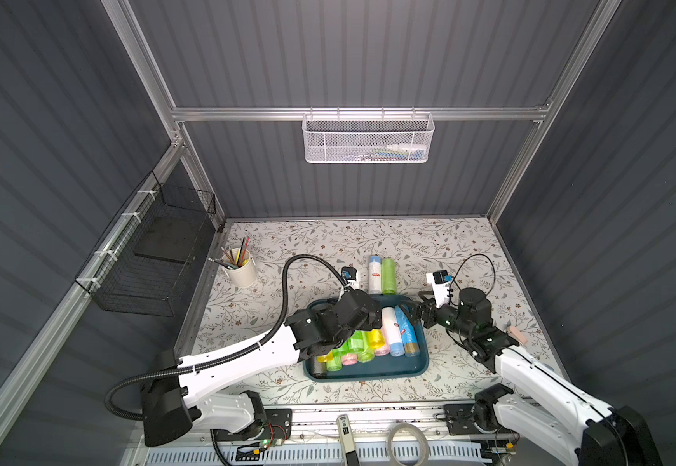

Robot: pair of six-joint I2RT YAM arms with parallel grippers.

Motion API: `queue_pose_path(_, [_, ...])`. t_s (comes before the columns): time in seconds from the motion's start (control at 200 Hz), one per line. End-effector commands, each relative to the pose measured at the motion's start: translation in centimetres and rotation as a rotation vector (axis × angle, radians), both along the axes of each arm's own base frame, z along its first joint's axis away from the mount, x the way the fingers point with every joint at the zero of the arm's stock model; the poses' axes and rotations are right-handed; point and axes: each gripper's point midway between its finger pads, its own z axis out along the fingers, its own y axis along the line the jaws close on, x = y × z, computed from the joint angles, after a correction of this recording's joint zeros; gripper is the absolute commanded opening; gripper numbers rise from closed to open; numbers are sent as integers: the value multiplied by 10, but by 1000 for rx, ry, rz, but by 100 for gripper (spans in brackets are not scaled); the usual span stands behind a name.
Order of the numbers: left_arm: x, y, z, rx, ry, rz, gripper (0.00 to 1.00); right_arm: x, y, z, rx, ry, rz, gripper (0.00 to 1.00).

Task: Put the roll of trash bags into the storage box
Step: Place the roll of trash bags in the storage box, then pick up the roll of trash bags from the center of the board.

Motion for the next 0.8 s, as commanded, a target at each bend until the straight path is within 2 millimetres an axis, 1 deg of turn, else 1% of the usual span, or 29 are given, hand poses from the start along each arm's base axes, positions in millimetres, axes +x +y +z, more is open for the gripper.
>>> queue_pose_path(0.0, [15, 0, 34, 88, -137, -116, 100, 23, -6, 5, -64, 101, -82, 97])
queue_pose_path(0.01, [16, -1, 34, 87, -136, -127, 100, 24, -6, 5, -68, 109, -83, 97])
queue_pose_path(0.03, [19, -2, 33, 83, -131, -149, 100, 28, -6, -3, -90, 151, -89, 95])
queue_pose_path(0.1, [36, 0, 29, 30, -75, -184, 100, 43, -4, -9, -138, 221, -110, 91])
queue_pose_path(0.125, [42, 1, 27, 10, -58, -193, 100, 49, -5, -9, -156, 236, -123, 88])
queue_pose_path(0.16, [49, 0, 26, -8, -47, -221, 100, 57, -5, -16, -187, 274, -136, 84])
queue_pose_path(0.205, [58, 1, 24, -6, -46, -241, 100, 66, -6, -23, -226, 312, -151, 81])
queue_pose_path(0.21, [59, 1, 24, -7, -44, -243, 100, 65, -7, -28, -234, 325, -152, 81])
queue_pose_path(0.295, [71, -1, 20, 22, -29, -300, 100, 82, -10, -39, -294, 364, -185, 77])
queue_pose_path(0.36, [75, -6, 16, 51, -33, -359, 100, 93, -10, -48, -324, 382, -201, 76])
queue_pose_path(0.45, [78, -13, 12, 87, -78, -433, 100, 106, -4, -57, -342, 395, -178, 75])
queue_pose_path(0.525, [84, -15, 6, 116, -138, -458, 100, 115, 2, -66, -362, 419, -155, 73])
queue_pose_path(0.55, [86, -14, 1, 117, -148, -458, 100, 118, 3, -69, -369, 427, -152, 73])
queue_pose_path(0.595, [92, -12, -2, 71, -130, -434, 100, 123, 5, -74, -372, 437, -146, 72])
queue_pose_path(0.65, [89, -20, -3, -2, -115, -473, 100, 127, 9, -75, -363, 438, -137, 73])
queue_pose_path(0.725, [89, -20, -11, 4, -75, -475, 100, 132, 13, -78, -352, 438, -130, 73])
queue_pose_path(0.795, [88, -17, -16, 38, -35, -468, 100, 136, 13, -83, -360, 453, -130, 73])
